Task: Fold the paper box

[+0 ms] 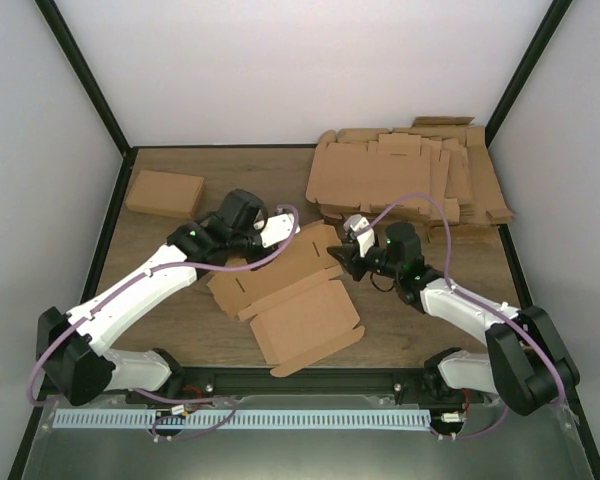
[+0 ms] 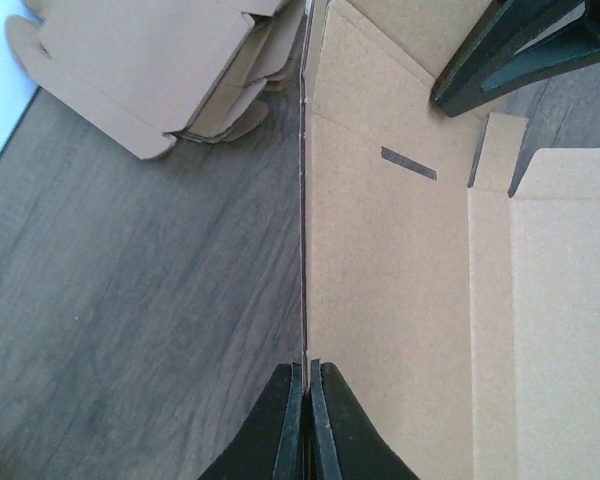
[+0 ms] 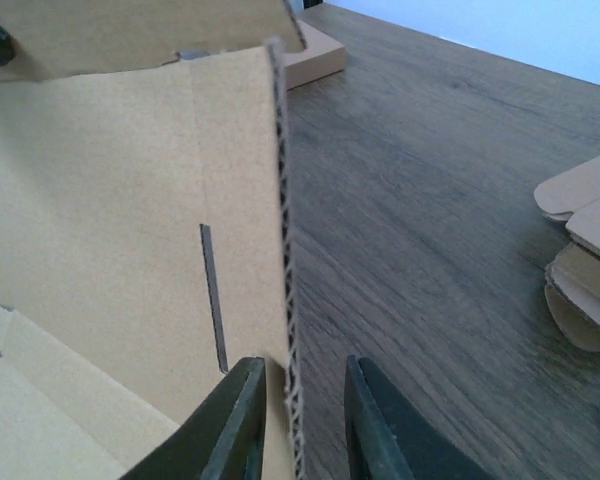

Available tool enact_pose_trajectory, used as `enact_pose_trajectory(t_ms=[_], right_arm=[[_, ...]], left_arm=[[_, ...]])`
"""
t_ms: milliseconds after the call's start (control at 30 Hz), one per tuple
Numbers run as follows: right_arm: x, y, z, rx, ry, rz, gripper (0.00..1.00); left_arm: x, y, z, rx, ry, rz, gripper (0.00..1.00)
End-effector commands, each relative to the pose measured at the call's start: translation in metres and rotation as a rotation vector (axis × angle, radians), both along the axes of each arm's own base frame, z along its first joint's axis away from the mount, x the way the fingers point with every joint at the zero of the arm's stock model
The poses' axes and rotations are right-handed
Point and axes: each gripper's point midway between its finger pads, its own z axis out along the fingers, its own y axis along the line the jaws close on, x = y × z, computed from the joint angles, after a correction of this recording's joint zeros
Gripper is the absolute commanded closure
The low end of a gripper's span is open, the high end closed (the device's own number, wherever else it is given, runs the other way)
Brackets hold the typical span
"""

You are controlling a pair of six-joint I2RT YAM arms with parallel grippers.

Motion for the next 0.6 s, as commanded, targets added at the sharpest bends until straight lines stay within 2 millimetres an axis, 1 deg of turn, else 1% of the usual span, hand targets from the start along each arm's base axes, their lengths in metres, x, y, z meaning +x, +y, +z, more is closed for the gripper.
enact_pose_trajectory(t_ms=[0, 67, 200, 300, 467, 567], right_arm=[[0.002, 0.002, 0.022, 0.051, -0.050, -0.012, 0.71], [0.002, -0.001, 0.025, 0.071, -0.049, -0.034, 0.66], [-0.003, -0.007, 0.040, 0.132, -0.060, -0.075, 0.56], [-0.007, -0.010, 0.050, 0.156, -0.052, -0.083, 0.55], [-0.005, -0.021, 0.062, 0.185, 0.014, -0.174, 0.54], [-0.006, -0.031, 0.077, 0.256, 0.055, -0.250, 0.50]], left_arm=[[-0.002, 0.003, 0.010, 0.029, -0.074, 0.023, 0.96], [-0.005, 0.003, 0.009, 0.047, -0.089, 0.016, 0.96], [-0.012, 0.002, 0.001, 0.102, -0.099, -0.001, 0.96], [-0.013, 0.004, -0.004, 0.146, -0.109, 0.007, 0.96], [-0.014, 0.005, -0.007, 0.186, -0.129, 0.014, 0.96], [-0.014, 0.004, -0.006, 0.200, -0.144, 0.016, 0.96]])
